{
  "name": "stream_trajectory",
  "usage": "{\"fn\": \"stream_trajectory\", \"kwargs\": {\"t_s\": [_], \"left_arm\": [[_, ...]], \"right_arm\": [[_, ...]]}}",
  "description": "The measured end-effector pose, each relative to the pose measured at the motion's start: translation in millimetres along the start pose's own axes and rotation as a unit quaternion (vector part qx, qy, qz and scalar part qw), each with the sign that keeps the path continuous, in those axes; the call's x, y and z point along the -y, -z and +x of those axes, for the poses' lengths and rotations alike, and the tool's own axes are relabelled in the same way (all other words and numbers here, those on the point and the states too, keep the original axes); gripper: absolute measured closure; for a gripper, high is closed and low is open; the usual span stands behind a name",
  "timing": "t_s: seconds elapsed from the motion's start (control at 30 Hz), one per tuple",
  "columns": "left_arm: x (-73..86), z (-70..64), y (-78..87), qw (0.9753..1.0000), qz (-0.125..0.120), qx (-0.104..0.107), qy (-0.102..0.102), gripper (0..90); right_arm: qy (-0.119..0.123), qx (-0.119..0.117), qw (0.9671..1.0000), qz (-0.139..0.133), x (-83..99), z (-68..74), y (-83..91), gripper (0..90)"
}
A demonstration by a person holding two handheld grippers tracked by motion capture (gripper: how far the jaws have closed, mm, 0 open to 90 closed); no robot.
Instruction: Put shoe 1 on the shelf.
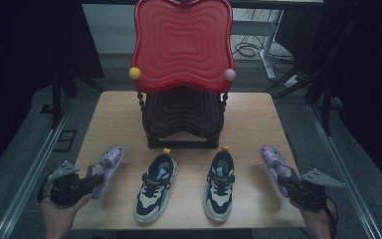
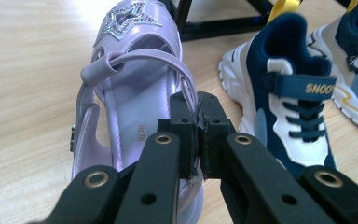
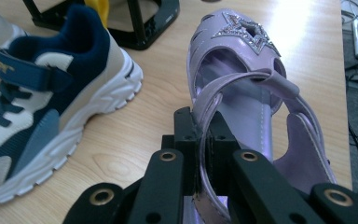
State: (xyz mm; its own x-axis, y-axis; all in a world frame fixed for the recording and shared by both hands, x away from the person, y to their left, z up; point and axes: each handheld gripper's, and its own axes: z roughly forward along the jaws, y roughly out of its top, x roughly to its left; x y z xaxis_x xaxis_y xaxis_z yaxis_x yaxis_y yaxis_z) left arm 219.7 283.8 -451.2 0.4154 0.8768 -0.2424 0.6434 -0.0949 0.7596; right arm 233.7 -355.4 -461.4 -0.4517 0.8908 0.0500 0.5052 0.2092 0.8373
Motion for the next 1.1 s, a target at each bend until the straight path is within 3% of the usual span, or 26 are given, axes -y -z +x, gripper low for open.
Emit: {"fn": "stream_trajectory", "kwargs": {"t_s": [0.37, 0.67, 0.83, 1.1], "left_arm": [[-14.9, -15.9, 5.9, 0.9989, -0.034, 0.026, -0.019, 86.0], [-22.8, -25.0, 6.4, 0.9979, -0.049, 0.032, -0.03, 86.1], [-24.3, -27.5, 6.8, 0.9967, -0.059, 0.048, -0.027, 86.0], [-25.5, -33.1, 6.1, 0.9959, -0.068, 0.051, -0.032, 86.2]], "right_arm": [[-0.001, -0.009, 0.9995, -0.031, -9.8, 8.5, 3.7, 85.8], [0.004, -0.023, 0.9984, -0.051, -18.8, 17.5, 4.6, 85.7], [0.008, -0.031, 0.9978, -0.058, -22.2, 21.7, 3.9, 85.7], [0.015, -0.042, 0.9971, -0.062, -29.2, 30.8, -2.0, 85.7]]}}
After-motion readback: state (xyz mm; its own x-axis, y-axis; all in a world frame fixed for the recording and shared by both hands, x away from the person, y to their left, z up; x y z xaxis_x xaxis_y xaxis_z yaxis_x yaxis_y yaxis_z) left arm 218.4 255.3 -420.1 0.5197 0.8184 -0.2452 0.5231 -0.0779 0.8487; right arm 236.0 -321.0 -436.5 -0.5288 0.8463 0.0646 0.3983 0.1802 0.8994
